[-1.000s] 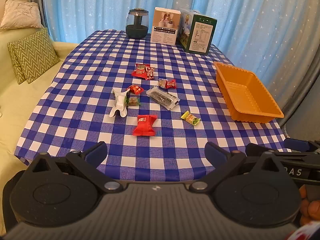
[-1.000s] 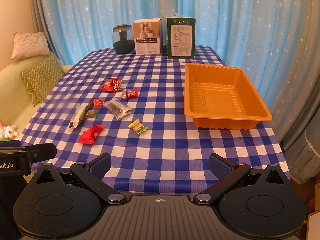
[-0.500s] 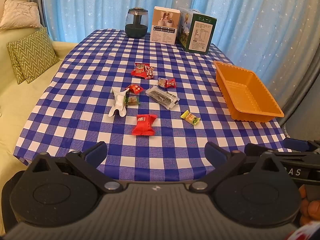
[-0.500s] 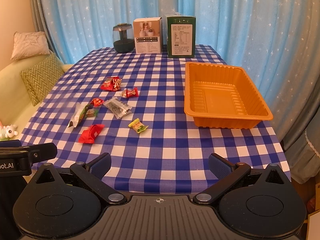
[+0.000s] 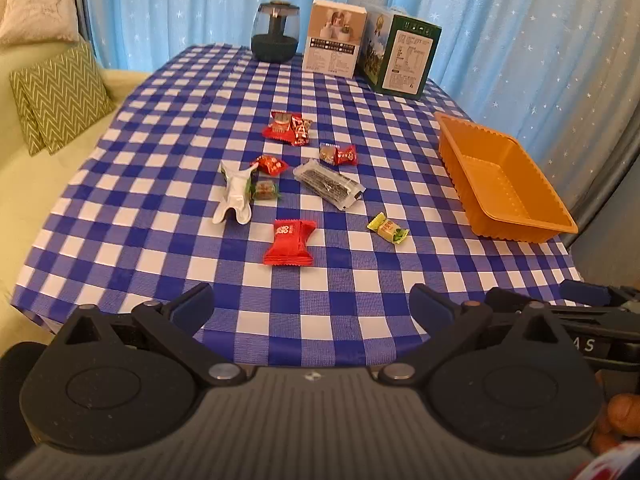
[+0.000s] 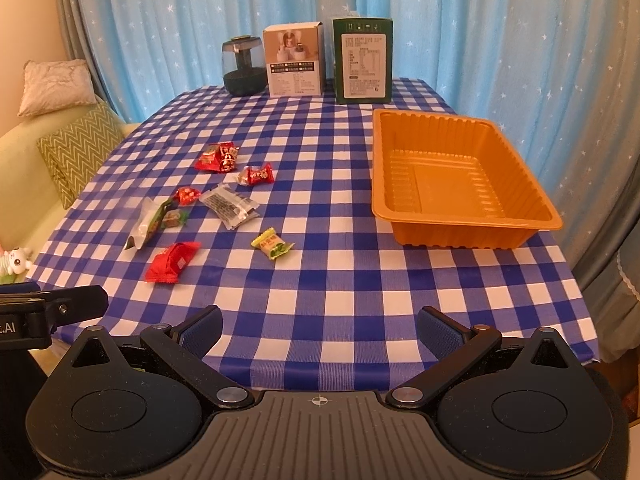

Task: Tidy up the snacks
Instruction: 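Grasp the red candy pack with the left tool while the right tool grasps the yellow-green candy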

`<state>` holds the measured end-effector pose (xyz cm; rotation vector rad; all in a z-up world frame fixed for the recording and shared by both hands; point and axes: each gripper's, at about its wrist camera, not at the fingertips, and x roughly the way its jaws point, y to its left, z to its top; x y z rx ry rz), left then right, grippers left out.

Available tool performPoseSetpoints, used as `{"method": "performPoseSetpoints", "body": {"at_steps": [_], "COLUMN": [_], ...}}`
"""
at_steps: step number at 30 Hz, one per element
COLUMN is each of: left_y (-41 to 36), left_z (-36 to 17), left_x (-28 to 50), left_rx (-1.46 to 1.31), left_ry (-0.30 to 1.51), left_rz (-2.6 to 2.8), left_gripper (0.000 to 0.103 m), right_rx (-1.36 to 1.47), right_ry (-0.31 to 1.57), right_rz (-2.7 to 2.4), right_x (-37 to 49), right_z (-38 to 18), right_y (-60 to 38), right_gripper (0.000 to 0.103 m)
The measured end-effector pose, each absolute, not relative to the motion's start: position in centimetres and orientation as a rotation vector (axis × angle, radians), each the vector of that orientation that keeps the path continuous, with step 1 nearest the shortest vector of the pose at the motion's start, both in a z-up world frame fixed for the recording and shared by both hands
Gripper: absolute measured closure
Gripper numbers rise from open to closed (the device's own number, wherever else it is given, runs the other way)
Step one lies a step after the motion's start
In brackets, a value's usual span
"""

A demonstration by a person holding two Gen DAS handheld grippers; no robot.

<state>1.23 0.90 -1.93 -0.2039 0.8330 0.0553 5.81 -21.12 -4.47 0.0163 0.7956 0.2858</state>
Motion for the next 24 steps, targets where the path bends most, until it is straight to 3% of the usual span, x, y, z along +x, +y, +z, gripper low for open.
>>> {"method": "performPoseSetpoints", "body": {"at_steps": [6, 8, 10, 18, 24], "left_y": [1.5, 1.6, 1.9, 3.0, 2.7], "left_z": [-3.8, -4.5, -5.4, -8.7, -10.4], "left_x": [3.5, 4.5, 5.6, 9.8, 11.9], "left_rx": [-0.203, -0.186, -0.170, -0.150, -0.112], "left_ry": [0.846, 0.850, 0.856, 0.869, 0.883], "left_rz": [0.050, 0.050, 0.045, 0.028, -0.016], "left_gripper": [0.000, 0.007, 0.011, 0.026, 0.049], "right_rx": [0.030, 0.035, 0.038, 0.022, -0.018], "right_ry": [0.788, 0.784, 0.786, 0.789, 0.778], "right_rz": [0.307, 0.317, 0.335, 0.409, 0.450], "right_x": [7.8, 8.6, 9.4, 12.7, 14.5], "right_z": [-6.1, -6.7, -7.4, -10.1, -11.4], "right_y": [-20.9, -20.7, -20.5, -19.0, -17.8], "right_gripper": [0.001, 0.003, 0.020, 0.032, 0.037]}}
